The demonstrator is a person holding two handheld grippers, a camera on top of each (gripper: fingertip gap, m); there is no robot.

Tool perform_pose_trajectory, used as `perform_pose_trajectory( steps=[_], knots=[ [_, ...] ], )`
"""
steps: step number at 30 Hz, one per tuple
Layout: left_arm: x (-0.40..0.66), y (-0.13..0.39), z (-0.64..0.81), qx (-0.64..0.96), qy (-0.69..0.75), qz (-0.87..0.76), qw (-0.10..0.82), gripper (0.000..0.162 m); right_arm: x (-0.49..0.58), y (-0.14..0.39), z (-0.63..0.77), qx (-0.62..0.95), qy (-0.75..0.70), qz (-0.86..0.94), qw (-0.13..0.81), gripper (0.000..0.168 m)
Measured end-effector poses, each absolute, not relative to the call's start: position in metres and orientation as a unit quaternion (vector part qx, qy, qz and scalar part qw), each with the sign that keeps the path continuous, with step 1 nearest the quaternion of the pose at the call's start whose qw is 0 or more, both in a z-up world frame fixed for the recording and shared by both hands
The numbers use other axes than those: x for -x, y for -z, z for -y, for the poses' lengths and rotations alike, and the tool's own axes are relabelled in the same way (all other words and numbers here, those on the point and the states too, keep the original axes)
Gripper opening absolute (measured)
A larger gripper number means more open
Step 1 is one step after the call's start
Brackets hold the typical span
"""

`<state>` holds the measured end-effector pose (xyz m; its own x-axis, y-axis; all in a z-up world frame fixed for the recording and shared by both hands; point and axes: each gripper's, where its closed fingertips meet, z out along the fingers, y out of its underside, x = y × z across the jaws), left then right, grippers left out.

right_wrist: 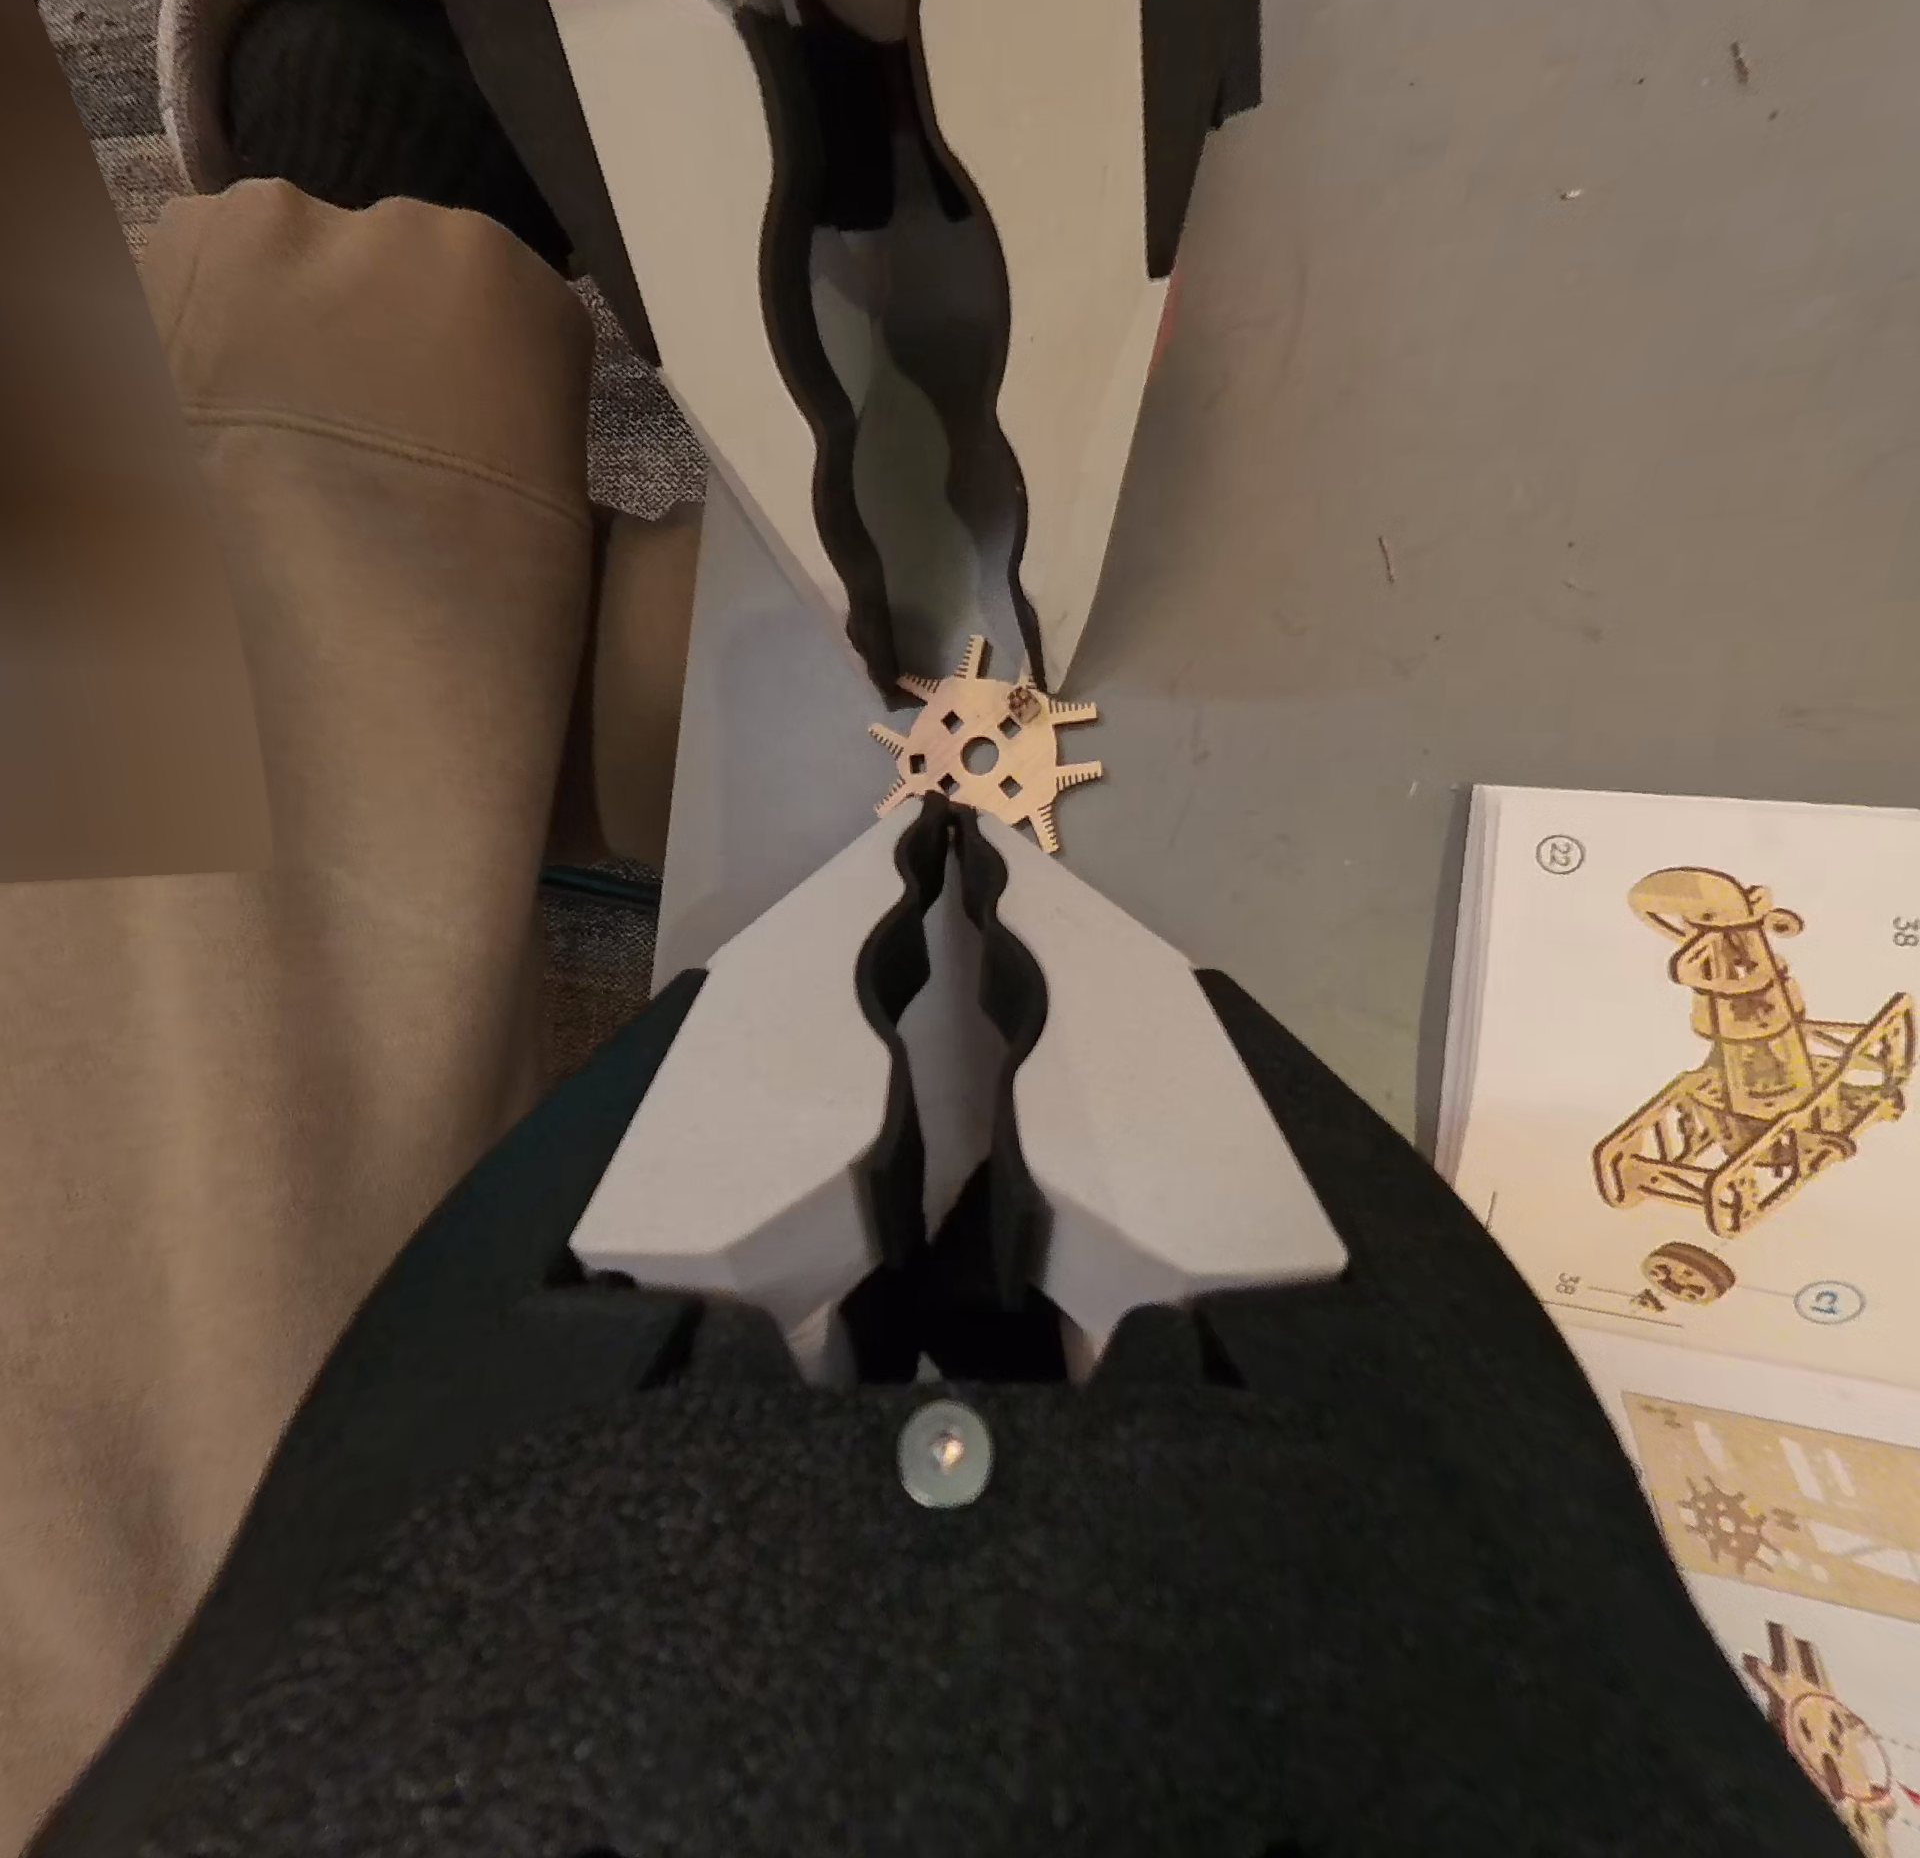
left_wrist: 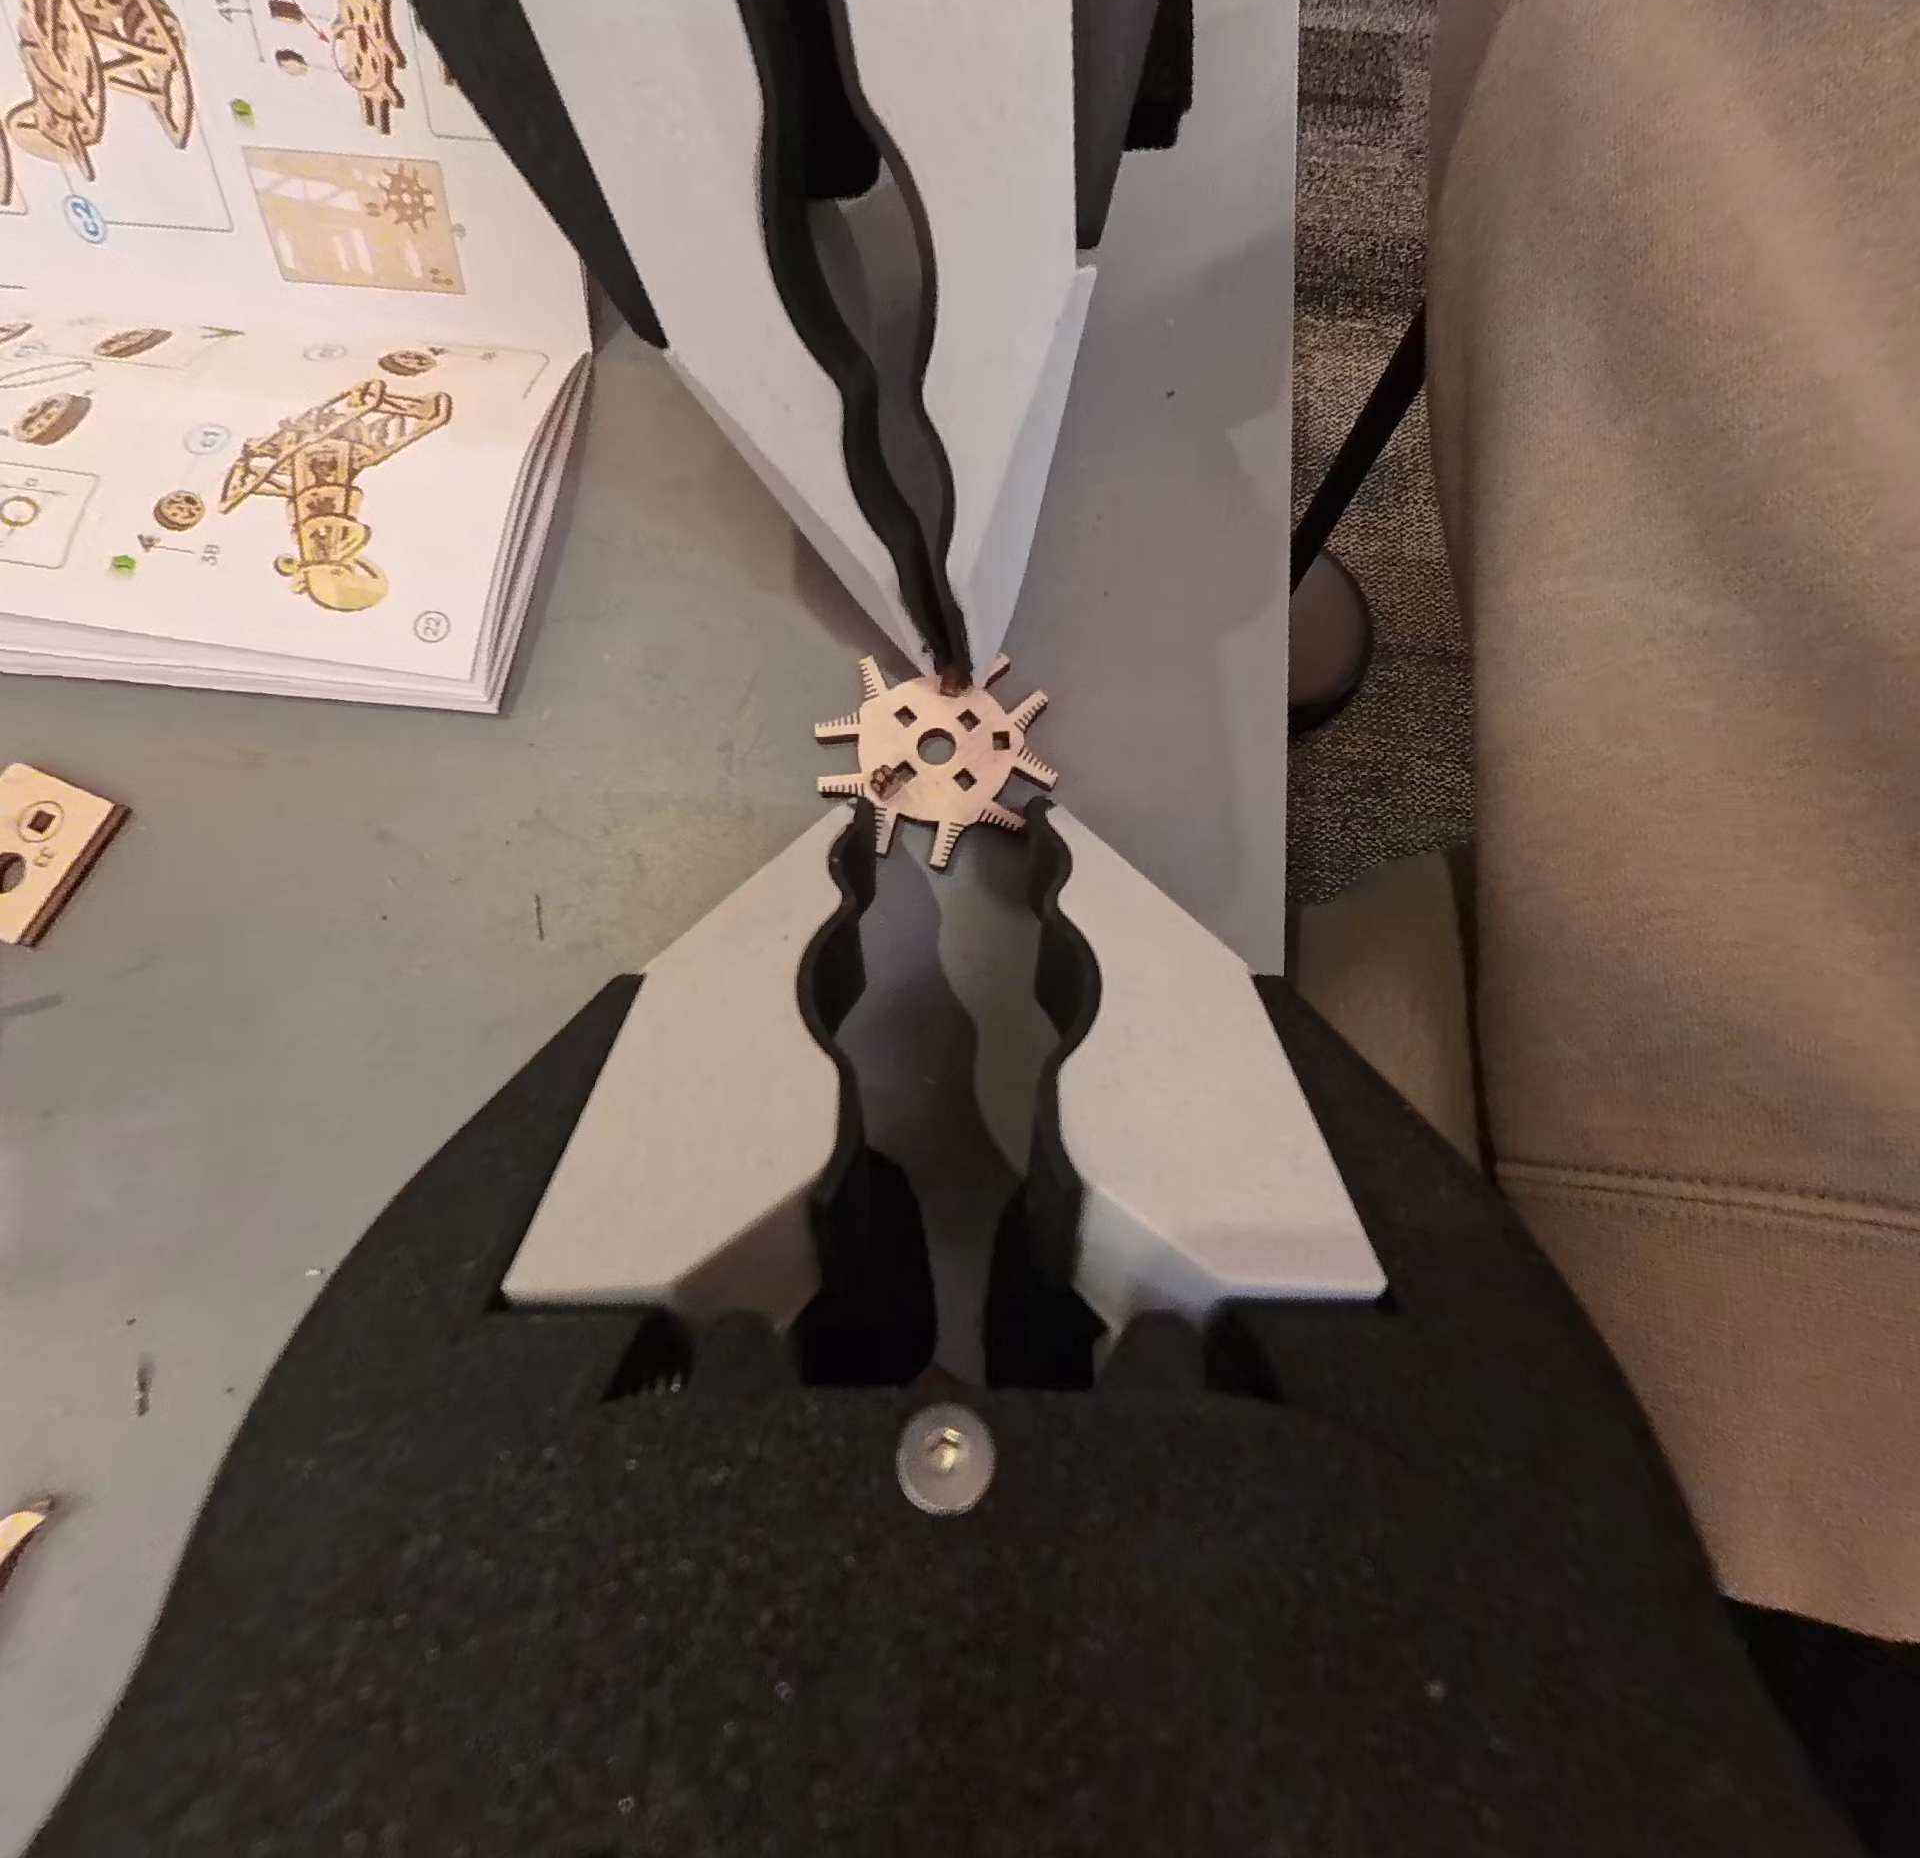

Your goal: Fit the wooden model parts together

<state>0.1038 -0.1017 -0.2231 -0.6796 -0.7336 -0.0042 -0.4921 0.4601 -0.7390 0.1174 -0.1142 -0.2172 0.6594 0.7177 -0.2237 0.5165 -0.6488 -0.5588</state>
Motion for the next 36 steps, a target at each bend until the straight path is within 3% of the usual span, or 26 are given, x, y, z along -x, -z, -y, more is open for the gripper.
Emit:
perform_pose_trajectory(
  steps=[9,16,19,25,29,33,36],
  knots=[
    [-0.104,0.223,0.102,0.364,0.367,-0.839,0.169,0.027,-0.118,0.215,0.113,0.881,-0.231,0.330,0.250,0.002],
    [-0.105,0.223,0.101,0.364,0.366,-0.839,0.172,0.027,-0.126,0.185,0.106,0.827,-0.186,0.359,0.390,0.000],
    [-0.105,0.223,0.101,0.364,0.365,-0.839,0.174,0.027,-0.113,0.195,0.120,0.842,-0.254,0.336,0.337,0.000],
    [-0.105,0.223,0.101,0.366,0.365,-0.838,0.175,0.027,-0.114,0.215,0.116,0.852,-0.205,0.358,0.322,0.000],
    [-0.105,0.223,0.100,0.366,0.364,-0.838,0.176,0.027,-0.115,0.191,0.107,0.838,-0.227,0.330,0.370,0.000],
    [-0.105,0.223,0.100,0.367,0.364,-0.838,0.176,0.027,-0.122,0.212,0.112,0.856,-0.202,0.341,0.332,0.000],
    [-0.105,0.223,0.100,0.367,0.364,-0.838,0.175,0.027,-0.115,0.189,0.106,0.837,-0.232,0.323,0.376,0.000]
  ],
)
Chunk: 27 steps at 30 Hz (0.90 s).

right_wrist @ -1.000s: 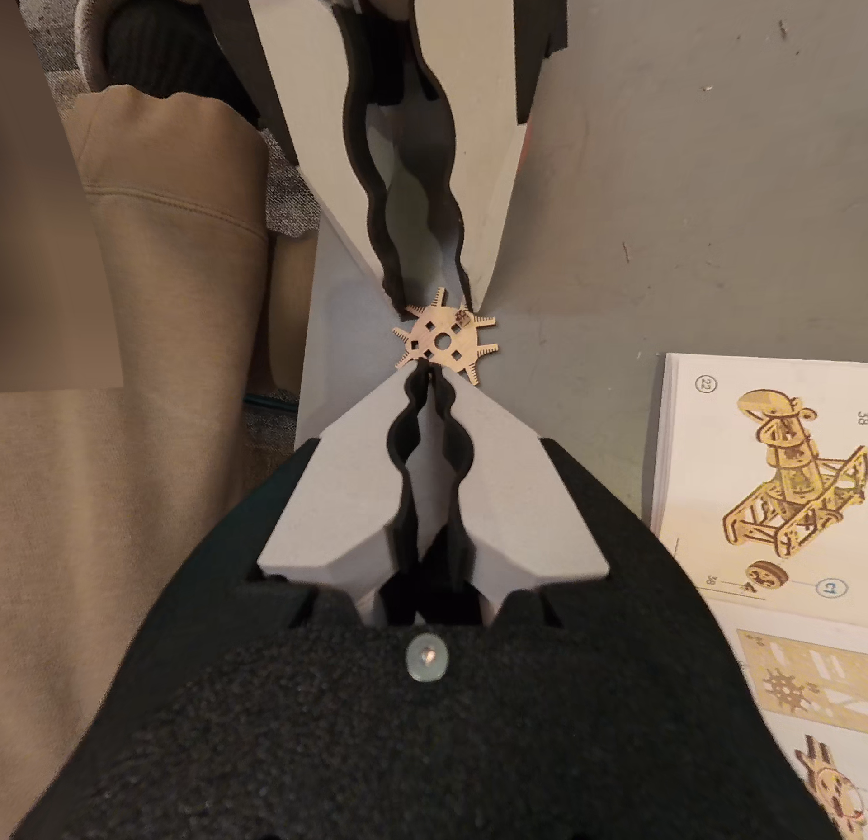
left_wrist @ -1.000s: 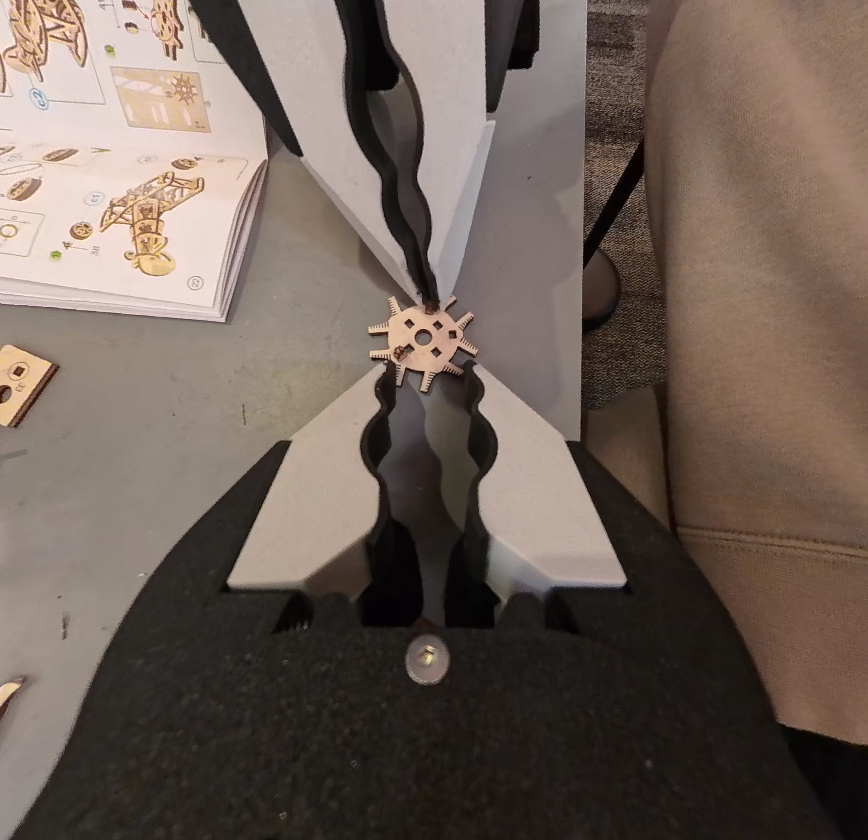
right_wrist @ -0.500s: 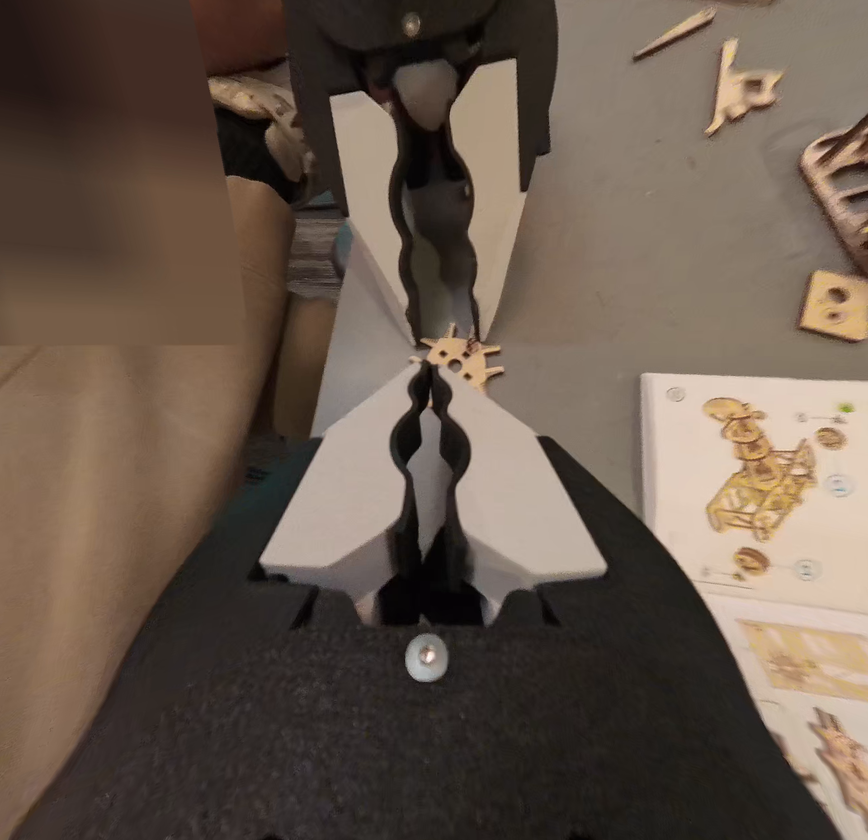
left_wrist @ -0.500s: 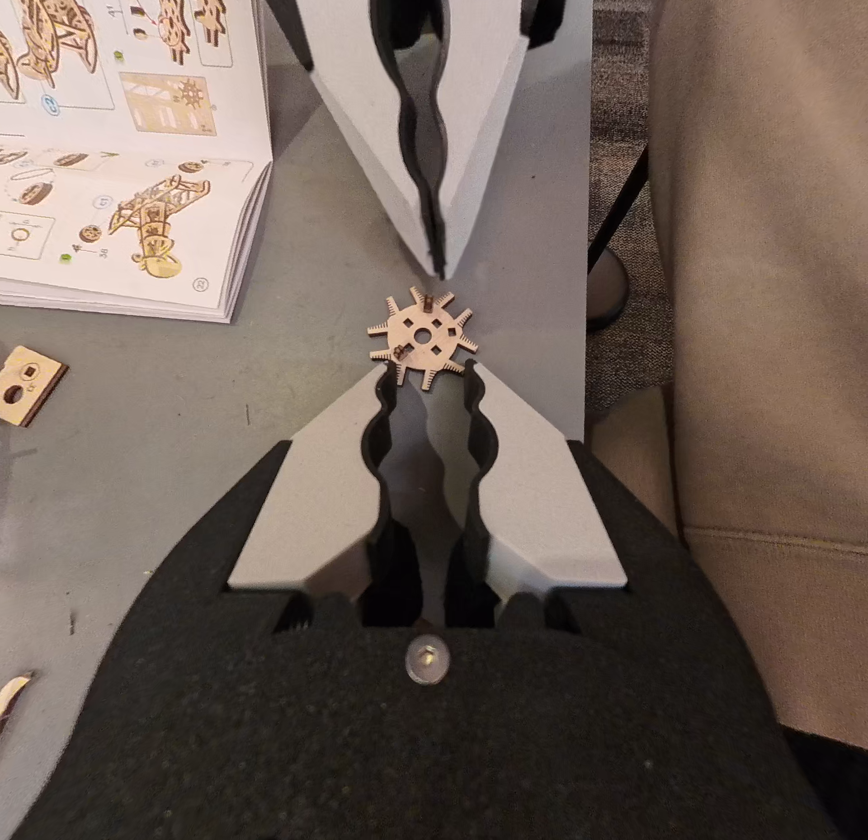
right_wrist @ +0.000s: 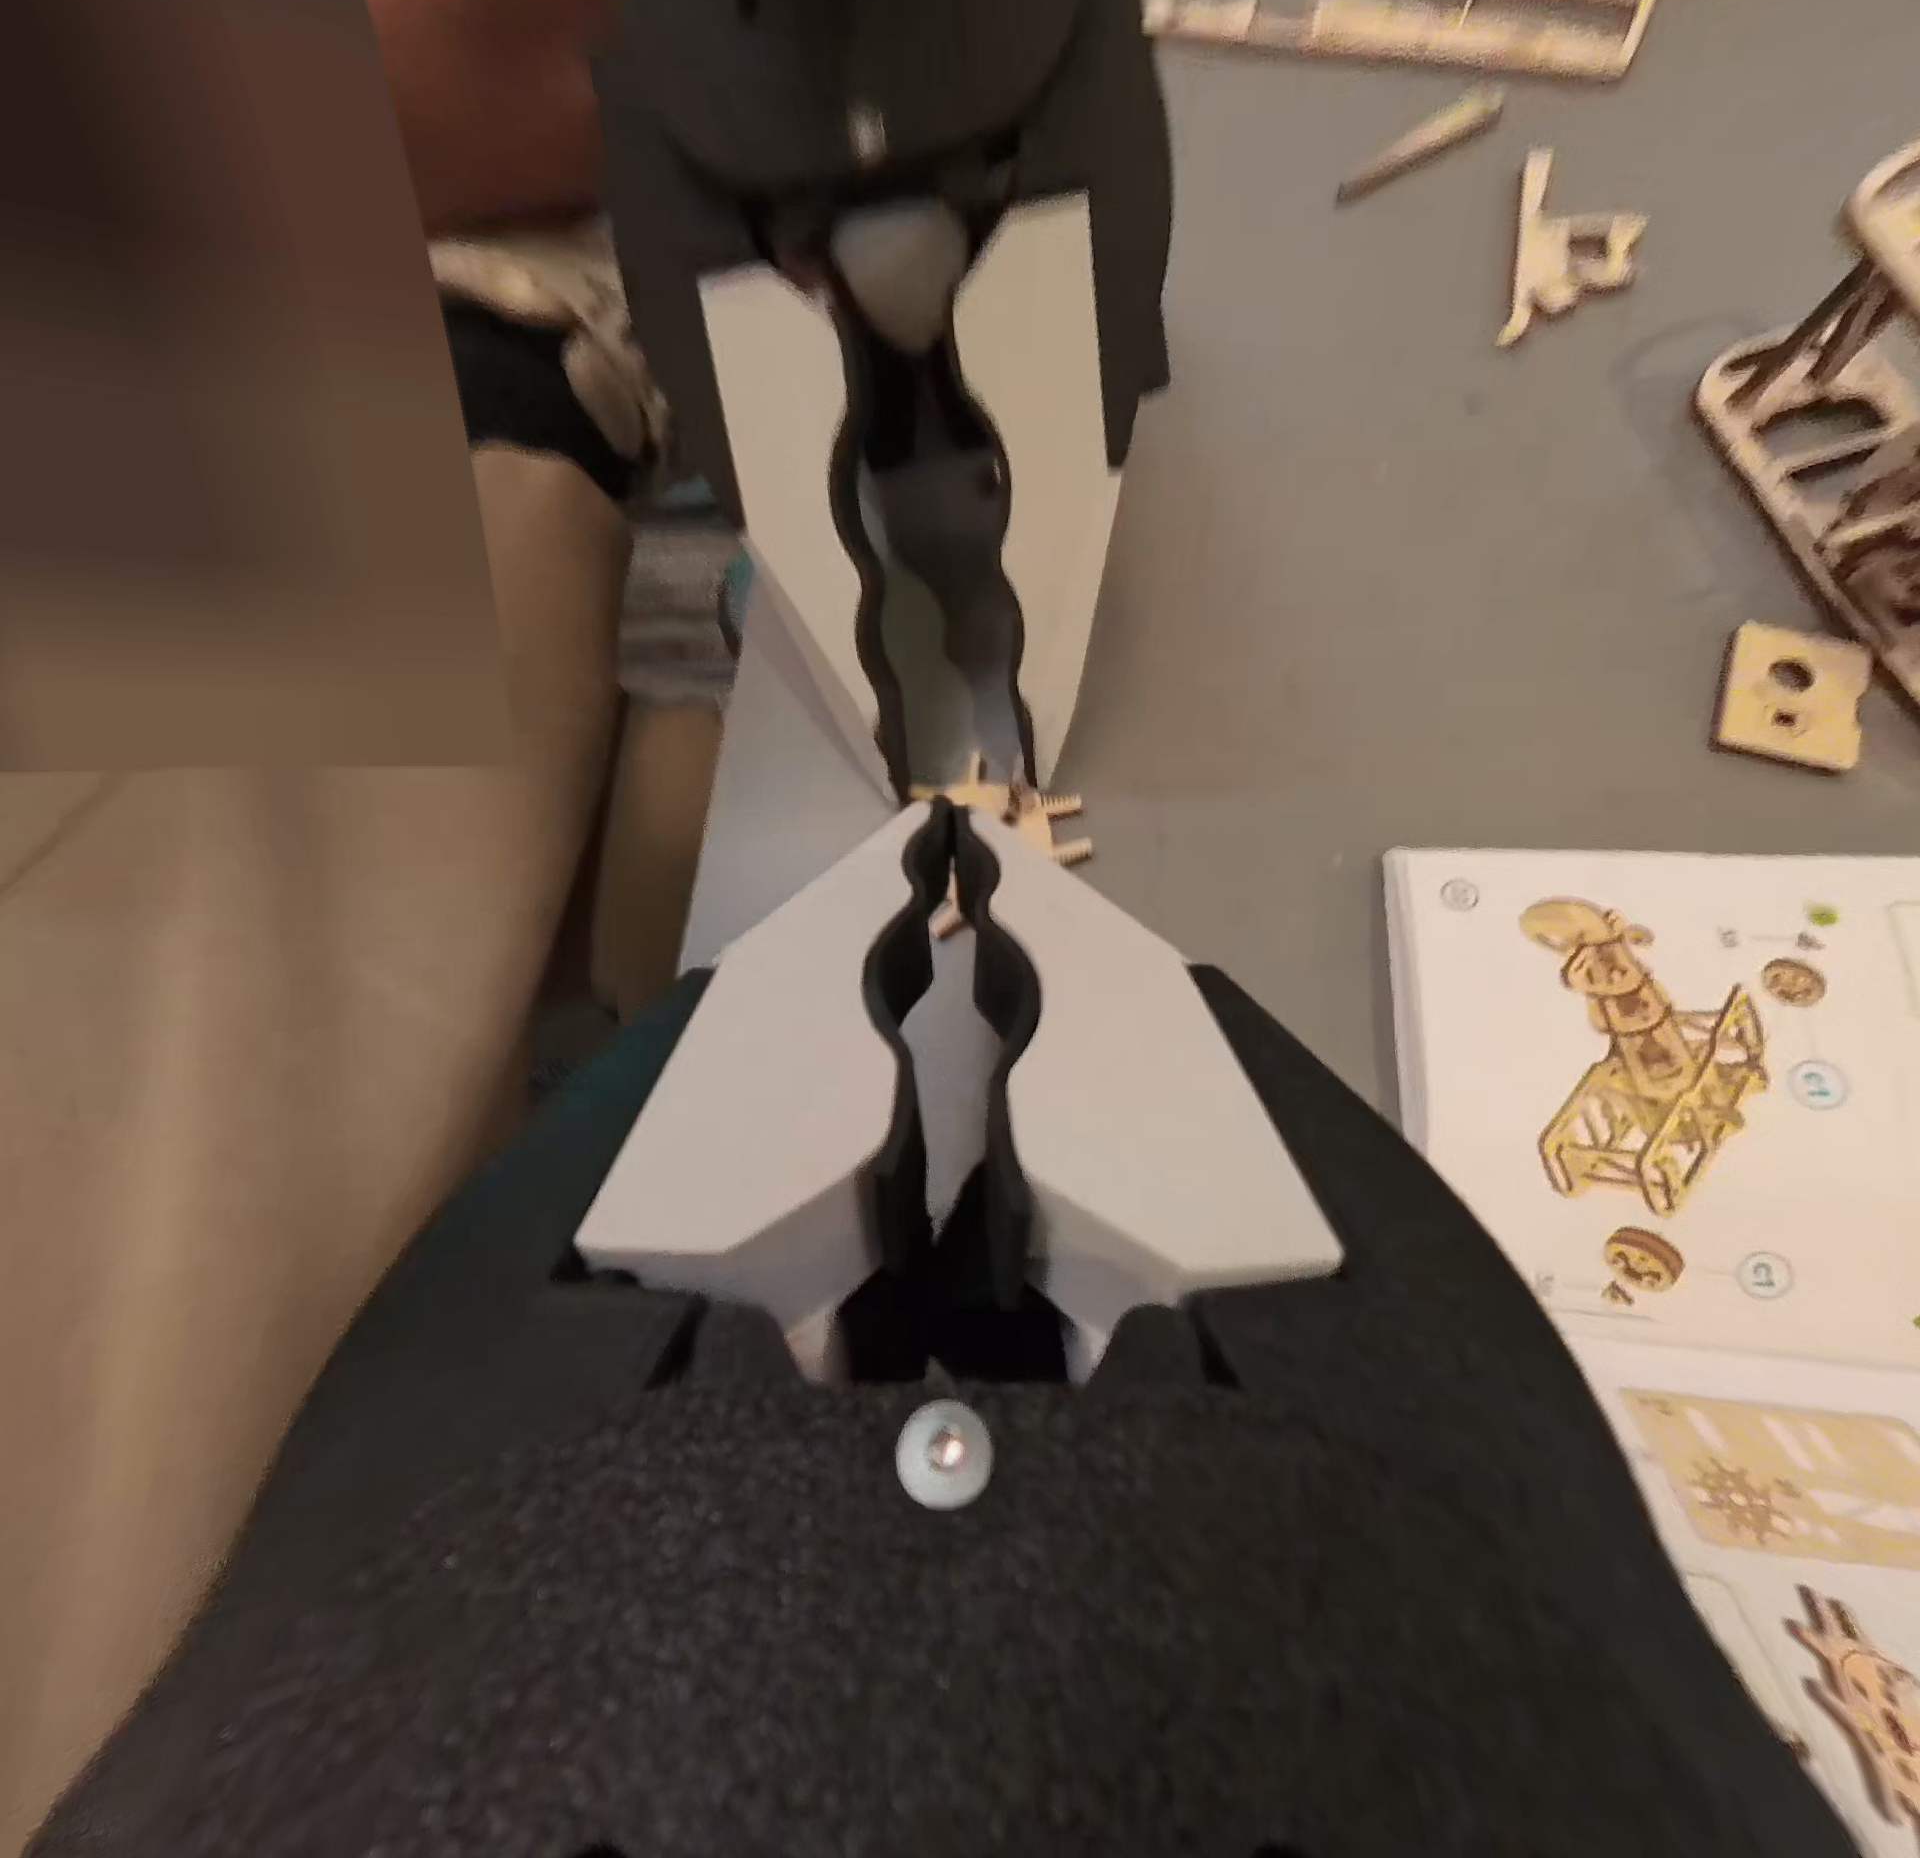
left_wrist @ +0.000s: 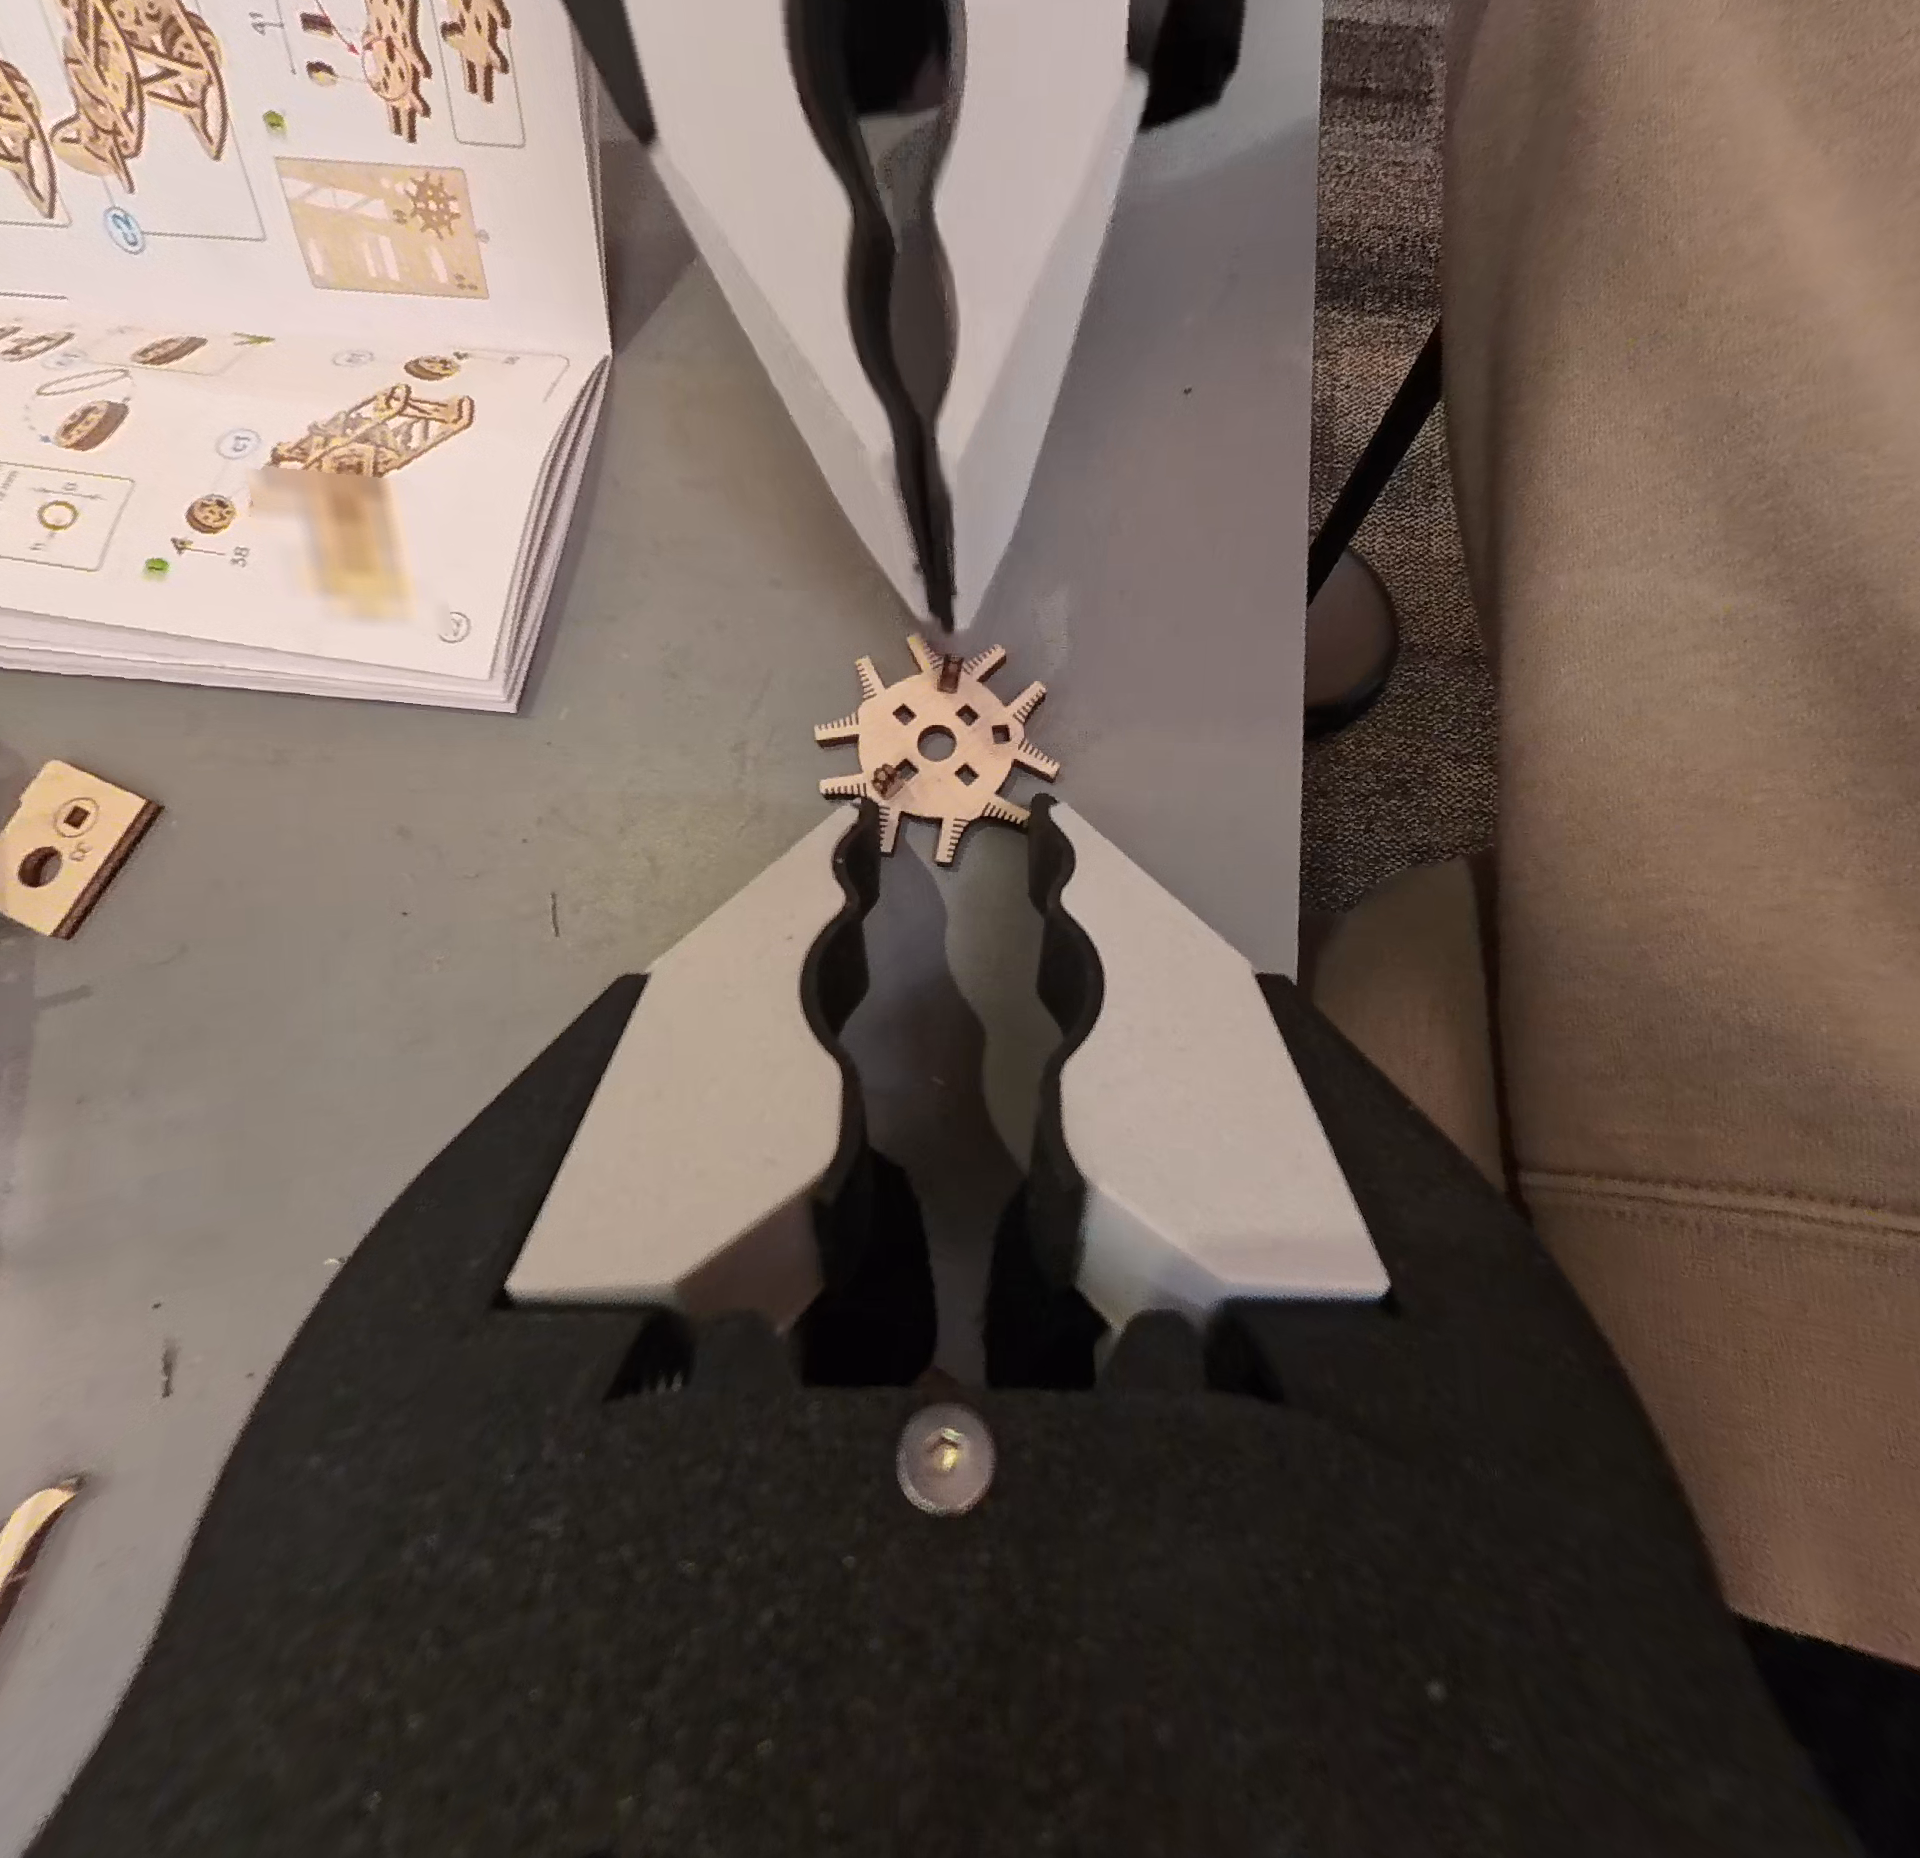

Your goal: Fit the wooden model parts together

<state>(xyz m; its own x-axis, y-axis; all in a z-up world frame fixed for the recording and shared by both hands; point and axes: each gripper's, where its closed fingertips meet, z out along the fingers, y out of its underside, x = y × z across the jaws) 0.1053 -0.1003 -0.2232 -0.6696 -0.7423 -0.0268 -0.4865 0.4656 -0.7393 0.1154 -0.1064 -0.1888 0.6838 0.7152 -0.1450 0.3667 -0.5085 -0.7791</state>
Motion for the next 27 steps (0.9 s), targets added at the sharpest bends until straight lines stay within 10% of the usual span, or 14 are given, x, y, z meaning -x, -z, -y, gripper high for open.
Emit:
perform_pose_trajectory(
  steps=[27],
  knots=[
    [-0.106,0.223,0.100,0.369,0.365,-0.837,0.174,0.027,-0.114,0.208,0.110,0.848,-0.214,0.344,0.341,0.000]
  ],
)
